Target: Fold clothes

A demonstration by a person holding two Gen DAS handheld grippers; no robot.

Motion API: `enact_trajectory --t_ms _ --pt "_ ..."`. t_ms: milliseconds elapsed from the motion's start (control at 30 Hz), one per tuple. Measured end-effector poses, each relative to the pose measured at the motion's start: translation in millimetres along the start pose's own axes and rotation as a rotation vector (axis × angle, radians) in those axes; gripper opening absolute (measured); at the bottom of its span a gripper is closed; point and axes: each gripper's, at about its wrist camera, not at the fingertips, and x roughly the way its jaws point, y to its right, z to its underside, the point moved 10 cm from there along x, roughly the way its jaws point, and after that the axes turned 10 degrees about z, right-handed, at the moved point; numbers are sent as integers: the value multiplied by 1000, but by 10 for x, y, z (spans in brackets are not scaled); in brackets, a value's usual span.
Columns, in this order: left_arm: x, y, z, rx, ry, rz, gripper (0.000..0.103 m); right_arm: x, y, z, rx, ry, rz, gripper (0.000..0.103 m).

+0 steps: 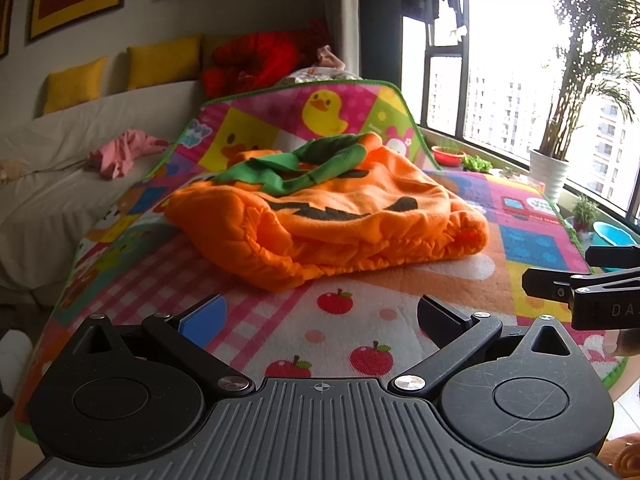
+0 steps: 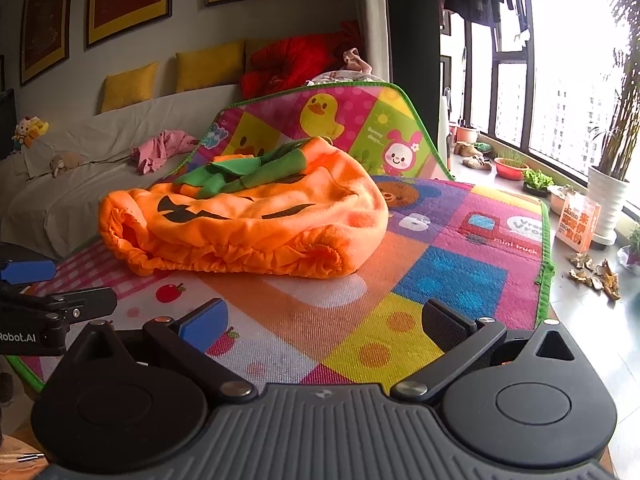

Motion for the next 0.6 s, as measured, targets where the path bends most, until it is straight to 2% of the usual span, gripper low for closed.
enact_trajectory --t_ms 600 --pt "7 -31 17 -11 -10 0 103 8 -14 2 -15 2 6 103"
